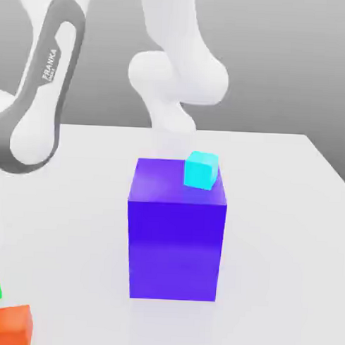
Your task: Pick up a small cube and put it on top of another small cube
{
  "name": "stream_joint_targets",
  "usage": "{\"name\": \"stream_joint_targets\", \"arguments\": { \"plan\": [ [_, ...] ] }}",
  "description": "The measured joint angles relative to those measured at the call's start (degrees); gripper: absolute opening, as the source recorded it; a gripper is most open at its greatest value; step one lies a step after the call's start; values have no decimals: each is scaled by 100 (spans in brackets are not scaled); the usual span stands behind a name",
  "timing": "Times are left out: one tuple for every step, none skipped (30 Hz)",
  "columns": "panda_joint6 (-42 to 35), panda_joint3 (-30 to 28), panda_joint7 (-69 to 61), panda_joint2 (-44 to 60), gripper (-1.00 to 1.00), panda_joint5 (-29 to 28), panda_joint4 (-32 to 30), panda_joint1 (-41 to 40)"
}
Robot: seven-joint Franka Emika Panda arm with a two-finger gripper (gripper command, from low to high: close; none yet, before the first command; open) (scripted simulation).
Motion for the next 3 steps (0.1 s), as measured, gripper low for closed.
{"name": "stream_joint_targets", "arguments": {
  "plan": [
    [0,0,0,0,100,0,0,0],
    [0,0,0,0,100,0,0,0],
    [0,0,0,0,100,0,0,0]
  ]
}}
